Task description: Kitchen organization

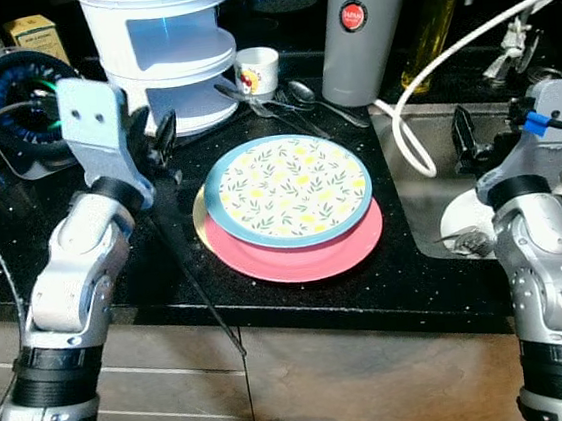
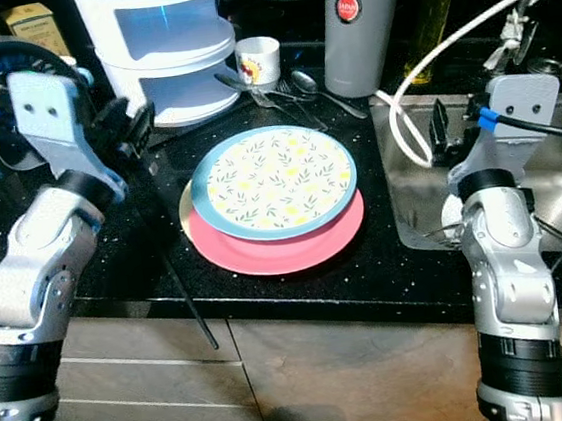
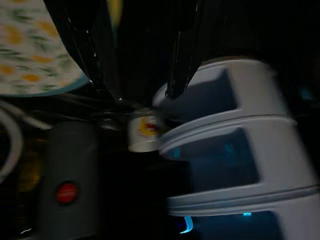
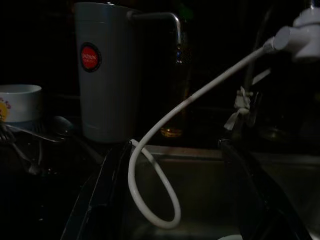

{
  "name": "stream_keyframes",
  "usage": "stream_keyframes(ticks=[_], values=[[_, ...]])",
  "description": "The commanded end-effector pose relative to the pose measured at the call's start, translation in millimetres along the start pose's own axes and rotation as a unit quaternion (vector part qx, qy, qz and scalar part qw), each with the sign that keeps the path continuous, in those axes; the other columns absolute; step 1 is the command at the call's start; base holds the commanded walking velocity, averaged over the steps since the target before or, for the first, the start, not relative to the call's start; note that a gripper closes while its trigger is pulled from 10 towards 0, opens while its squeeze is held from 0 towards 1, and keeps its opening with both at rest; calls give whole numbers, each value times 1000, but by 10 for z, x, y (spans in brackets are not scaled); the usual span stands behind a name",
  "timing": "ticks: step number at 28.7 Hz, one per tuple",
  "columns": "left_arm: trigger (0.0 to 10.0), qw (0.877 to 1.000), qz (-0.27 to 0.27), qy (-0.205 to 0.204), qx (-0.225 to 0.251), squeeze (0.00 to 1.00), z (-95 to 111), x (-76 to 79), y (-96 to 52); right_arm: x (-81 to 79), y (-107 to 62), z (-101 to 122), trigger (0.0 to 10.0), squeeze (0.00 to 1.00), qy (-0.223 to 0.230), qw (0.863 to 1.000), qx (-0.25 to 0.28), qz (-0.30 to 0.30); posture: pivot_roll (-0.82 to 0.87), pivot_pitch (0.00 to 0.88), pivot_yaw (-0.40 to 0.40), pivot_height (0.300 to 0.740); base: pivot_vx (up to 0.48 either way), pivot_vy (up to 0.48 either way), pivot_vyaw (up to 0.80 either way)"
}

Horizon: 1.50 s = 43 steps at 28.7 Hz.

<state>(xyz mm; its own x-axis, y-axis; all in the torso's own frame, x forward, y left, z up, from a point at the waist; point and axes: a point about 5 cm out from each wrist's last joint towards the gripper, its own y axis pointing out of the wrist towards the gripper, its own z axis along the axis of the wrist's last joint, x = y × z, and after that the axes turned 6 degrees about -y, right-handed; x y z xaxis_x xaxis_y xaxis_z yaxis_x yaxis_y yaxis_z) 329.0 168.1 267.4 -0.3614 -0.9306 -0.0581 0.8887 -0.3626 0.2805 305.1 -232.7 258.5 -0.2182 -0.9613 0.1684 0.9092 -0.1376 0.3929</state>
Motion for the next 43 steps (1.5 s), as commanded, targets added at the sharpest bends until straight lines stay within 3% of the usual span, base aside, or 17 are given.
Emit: stream_keyframes(ticks=[1, 4, 7, 11, 15, 17, 19, 20, 24, 39, 43], values=[[10000, 1000, -26, -8, -6, 0, -23, 37, -26, -15, -16, 27, 10000, 0, -9, 1000, 9, 6, 35, 18, -4, 740, 0, 0, 0], [10000, 999, -37, 3, -8, 0, -55, 103, -15, -16, 1, 44, 10000, 0, -1, 1000, 13, 0, 35, 22, 5, 740, 0, 0, 0], [10000, 1000, -25, -13, -7, 0, -68, 121, 15, -18, -5, 41, 10000, 0, 0, 1000, 14, -4, 29, 27, 13, 740, 0, 0, 0], [10000, 996, 31, -89, 6, 0, -70, 60, 85, -19, -53, 5, 10000, 0, 4, 1000, 7, -9, 23, 18, 15, 740, 0, 0, 0], [10000, 995, 39, -89, 9, 0, -75, 47, 99, -15, -43, -3, 10000, 0, 5, 1000, 5, -9, 24, 22, 14, 740, 0, 0, 0], [10000, 993, 43, -112, 17, 0, -73, 42, 97, -20, -32, 7, 10000, 0, 4, 1000, 7, -7, 17, 20, 15, 740, 0, 0, 0], [10000, 983, 68, -169, 23, 0, -91, 33, 90, -15, -26, 10, 10000, 0, 3, 1000, 7, -8, 16, 15, 12, 740, 0, 0, 0], [10000, 981, 73, -177, 24, 0, -107, 40, 79, -11, -24, 10, 10000, 0, 3, 1000, 8, -8, 15, 13, 10, 740, 0, 0, 0], [10000, 986, 38, -164, 10, 0, -133, 124, 48, 5, -15, 12, 10000, 0, 1, 1000, 7, -9, 19, 17, 2, 740, 0, 0, 0], [10000, 987, 51, -149, 0, 0, -163, 132, 67, -8, -4, -5, 10000, 0, 8, 1000, 0, -8, 17, 25, -4, 740, 0, 0, 0], [10000, 991, 45, -128, -2, 0, -165, 149, 80, -4, -11, -8, 10000, 0, 5, 1000, -2, -9, 15, 27, -3, 740, 0, 0, 0]])
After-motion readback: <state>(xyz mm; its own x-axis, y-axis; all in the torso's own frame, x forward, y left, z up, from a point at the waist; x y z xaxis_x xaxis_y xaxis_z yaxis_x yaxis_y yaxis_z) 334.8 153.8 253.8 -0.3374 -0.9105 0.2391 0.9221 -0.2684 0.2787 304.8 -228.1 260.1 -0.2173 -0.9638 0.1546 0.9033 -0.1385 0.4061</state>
